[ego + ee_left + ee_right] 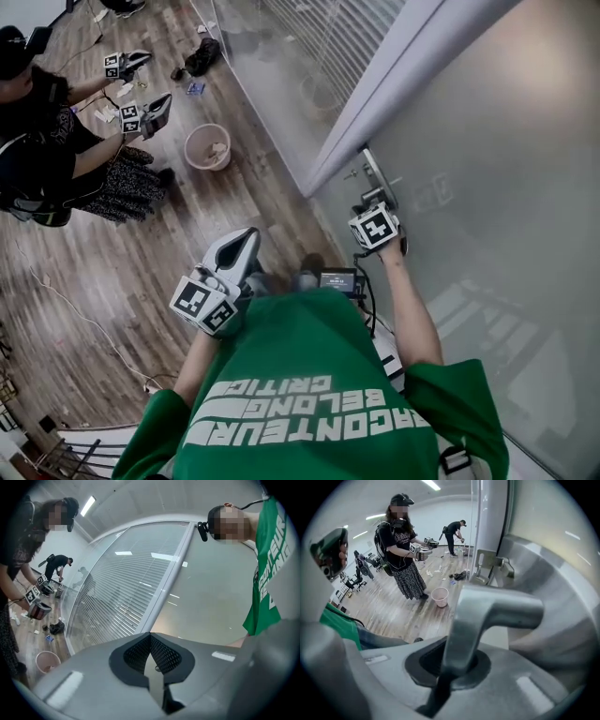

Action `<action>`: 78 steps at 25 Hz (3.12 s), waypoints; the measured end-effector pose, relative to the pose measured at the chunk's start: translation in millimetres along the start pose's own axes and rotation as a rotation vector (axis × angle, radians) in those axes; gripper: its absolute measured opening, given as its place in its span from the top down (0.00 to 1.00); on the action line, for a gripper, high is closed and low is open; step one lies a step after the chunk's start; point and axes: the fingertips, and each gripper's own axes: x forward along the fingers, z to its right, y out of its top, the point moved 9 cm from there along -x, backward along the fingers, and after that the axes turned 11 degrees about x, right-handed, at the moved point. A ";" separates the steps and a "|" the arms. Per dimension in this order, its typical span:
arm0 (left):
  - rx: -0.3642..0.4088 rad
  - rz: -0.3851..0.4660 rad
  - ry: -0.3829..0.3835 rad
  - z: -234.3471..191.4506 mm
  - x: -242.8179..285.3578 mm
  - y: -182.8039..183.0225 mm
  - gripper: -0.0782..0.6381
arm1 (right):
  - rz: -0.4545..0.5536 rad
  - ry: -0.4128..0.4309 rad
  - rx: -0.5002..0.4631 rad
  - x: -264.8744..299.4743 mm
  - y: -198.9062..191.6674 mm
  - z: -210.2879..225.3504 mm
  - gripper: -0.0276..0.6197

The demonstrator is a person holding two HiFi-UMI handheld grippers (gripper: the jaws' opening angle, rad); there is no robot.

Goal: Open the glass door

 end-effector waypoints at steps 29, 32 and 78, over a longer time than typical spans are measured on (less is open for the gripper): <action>0.022 -0.014 -0.052 -3.6 28.5 3.6 0.87 | 0.363 -0.059 -0.014 17.4 -1.0 18.4 0.97; 0.024 -0.015 -0.051 -2.1 26.2 3.3 0.87 | 0.358 -0.062 -0.001 15.6 0.1 23.8 0.97; 0.043 0.002 -0.062 35.1 59.7 -13.8 0.87 | -0.177 -0.226 0.326 -13.3 -11.8 237.9 0.97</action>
